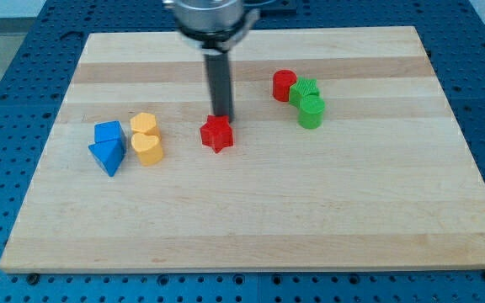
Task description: Slide the red star left a bit
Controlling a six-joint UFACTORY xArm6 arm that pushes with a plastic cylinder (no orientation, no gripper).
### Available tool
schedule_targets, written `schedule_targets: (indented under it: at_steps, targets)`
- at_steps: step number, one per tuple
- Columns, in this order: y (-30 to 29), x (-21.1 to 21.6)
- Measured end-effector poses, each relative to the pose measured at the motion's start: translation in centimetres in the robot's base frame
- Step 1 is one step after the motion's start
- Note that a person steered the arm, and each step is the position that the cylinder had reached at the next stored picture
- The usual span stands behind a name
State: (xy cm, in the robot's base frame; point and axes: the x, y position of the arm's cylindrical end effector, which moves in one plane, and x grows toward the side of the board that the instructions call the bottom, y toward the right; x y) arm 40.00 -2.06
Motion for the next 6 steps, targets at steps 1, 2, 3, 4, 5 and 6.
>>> schedule_targets:
  at_steps: [1,2,3,4,5,6]
  targets:
    - [6.0,-0.2]
    - [8.3,1.6]
    - [5.6,5.0]
    - [2.5,4.8]
    - [1.6,2.2]
    - [0.3,1.3]
